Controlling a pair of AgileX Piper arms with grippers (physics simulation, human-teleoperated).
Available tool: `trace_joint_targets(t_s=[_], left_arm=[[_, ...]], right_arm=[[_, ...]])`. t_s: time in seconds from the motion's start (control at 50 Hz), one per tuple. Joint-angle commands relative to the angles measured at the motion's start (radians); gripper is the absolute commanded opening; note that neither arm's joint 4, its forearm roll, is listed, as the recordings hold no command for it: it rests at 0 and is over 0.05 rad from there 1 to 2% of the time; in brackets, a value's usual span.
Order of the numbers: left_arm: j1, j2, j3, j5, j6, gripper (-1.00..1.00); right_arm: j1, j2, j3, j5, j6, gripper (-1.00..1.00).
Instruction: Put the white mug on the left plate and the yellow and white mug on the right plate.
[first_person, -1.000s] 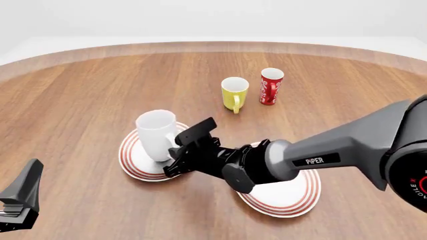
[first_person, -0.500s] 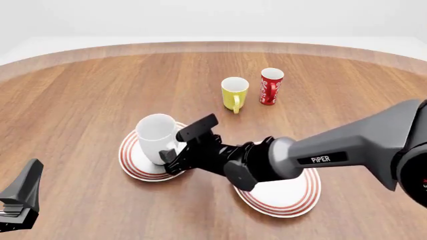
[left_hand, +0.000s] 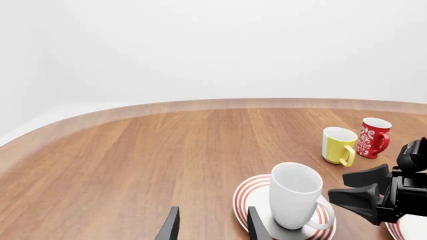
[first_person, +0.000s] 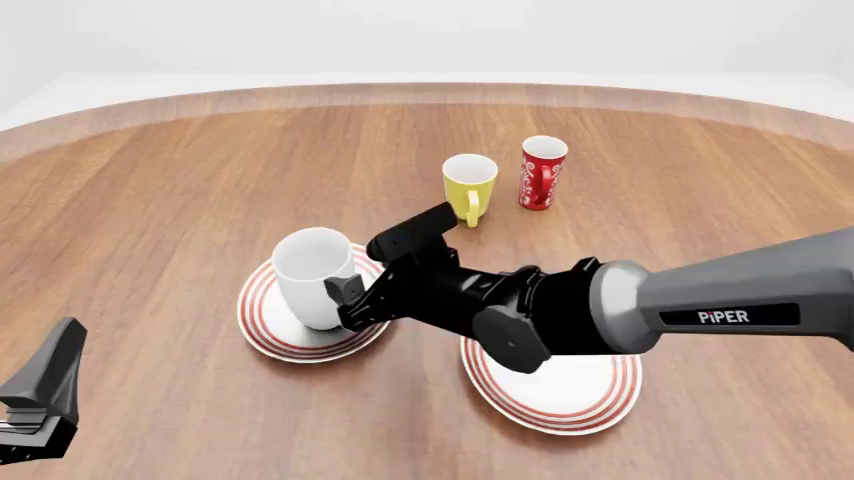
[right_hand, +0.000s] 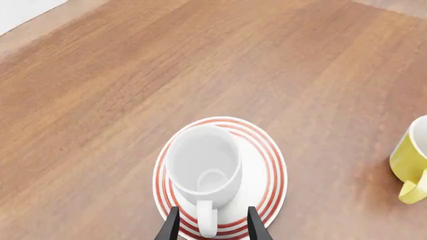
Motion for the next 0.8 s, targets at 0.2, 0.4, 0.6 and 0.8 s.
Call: trace_joint_targets(t_s=[0.2, 0.4, 0.6, 0.8], left_arm=[[0.000, 0.000, 0.000, 0.000, 0.000, 1.00], [0.000, 0.000, 0.000, 0.000, 0.000, 1.00], [0.000, 0.000, 0.000, 0.000, 0.000, 1.00], [0.000, 0.000, 0.000, 0.000, 0.000, 1.00]], right_arm=[[-0.052, -0.254, 0.089, 0.041, -0.008, 1.00], [-0.100, -0.346, 0.118, 0.051, -0.009, 1.00], [-0.171, -0.424, 0.142, 0.054, -0.010, 1.00], [-0.232, -0.485, 0.165, 0.056, -0.011, 1.00]])
